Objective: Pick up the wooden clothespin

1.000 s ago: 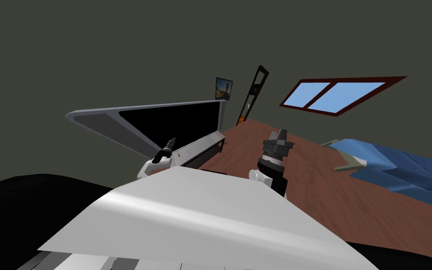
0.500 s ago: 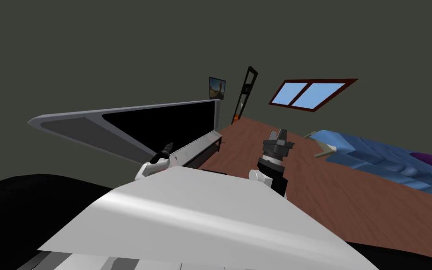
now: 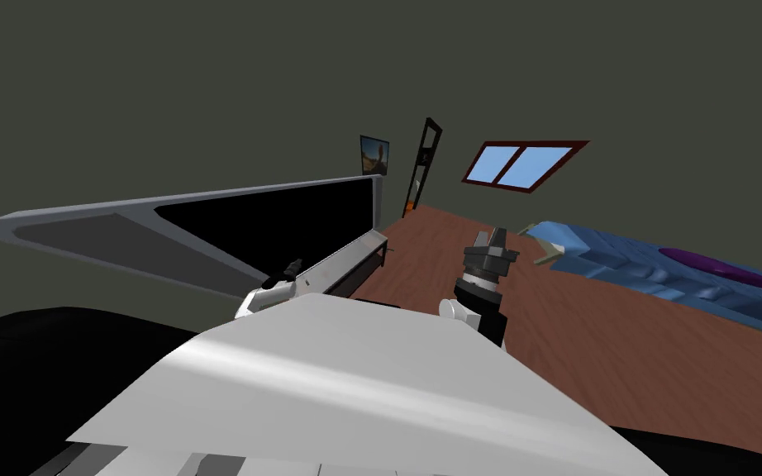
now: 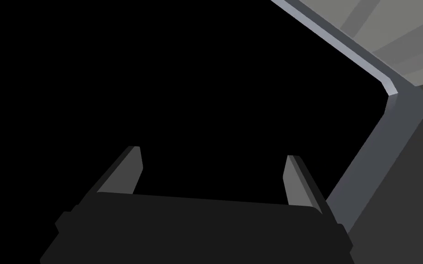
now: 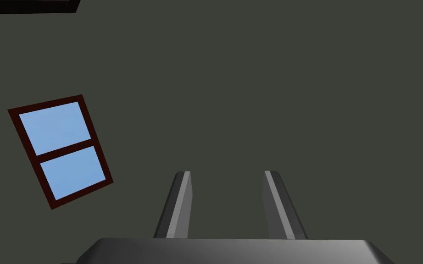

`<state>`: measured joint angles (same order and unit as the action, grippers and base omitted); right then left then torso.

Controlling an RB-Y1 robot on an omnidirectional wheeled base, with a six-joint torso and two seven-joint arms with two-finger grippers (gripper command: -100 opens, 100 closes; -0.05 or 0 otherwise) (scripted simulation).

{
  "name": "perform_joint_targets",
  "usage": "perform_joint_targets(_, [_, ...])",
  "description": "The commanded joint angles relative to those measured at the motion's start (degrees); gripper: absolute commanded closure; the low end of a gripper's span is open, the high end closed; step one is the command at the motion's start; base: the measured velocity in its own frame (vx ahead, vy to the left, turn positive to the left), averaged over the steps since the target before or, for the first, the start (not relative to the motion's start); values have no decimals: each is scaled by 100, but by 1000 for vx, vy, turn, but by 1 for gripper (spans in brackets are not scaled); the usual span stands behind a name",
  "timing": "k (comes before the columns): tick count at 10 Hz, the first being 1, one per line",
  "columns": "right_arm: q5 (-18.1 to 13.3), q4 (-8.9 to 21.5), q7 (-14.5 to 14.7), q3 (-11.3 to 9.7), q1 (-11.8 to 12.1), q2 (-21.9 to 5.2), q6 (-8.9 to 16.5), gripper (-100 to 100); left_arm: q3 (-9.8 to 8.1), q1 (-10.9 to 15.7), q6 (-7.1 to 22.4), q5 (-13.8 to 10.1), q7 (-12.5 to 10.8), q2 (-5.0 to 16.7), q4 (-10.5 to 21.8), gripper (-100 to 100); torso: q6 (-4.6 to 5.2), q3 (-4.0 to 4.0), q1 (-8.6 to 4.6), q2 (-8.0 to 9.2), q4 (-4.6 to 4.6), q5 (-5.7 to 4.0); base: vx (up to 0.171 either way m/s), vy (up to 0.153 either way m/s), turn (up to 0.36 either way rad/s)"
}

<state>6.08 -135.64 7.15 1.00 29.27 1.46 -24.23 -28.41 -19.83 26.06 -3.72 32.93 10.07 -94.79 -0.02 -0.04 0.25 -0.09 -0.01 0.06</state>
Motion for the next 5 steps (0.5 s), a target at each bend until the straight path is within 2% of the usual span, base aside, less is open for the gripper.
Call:
perform_joint_targets(1, [0, 0, 0, 0, 0, 0, 0, 0, -190, 81, 286, -73, 230, -64, 286, -100, 0, 0, 0, 0, 0, 0, -35, 76, -389])
perform_joint_targets(2, [0, 0, 0, 0, 0, 0, 0, 0, -190, 81, 403, -73, 230, -64, 325, -100, 0, 3, 14, 5, 1, 3, -26, 72, -106])
perform_joint_targets(3, [0, 0, 0, 1, 1, 0, 0, 0, -190, 81, 452, -73, 230, -64, 325, -100, -8, 3, 13, 4, 0, 3, -8, 29, 43])
perform_joint_targets(4, [0, 0, 0, 1, 2, 0, 0, 0, -311, 132, 672, -136, 374, -91, 510, -100, -7, -1, -1, -1, 0, 1, -11, 33, -243])
perform_joint_targets(5, [0, 0, 0, 0, 0, 0, 0, 0, -311, 132, 754, -136, 374, -91, 510, -100, -1, -1, -1, -3, 0, 0, -12, 40, -122])
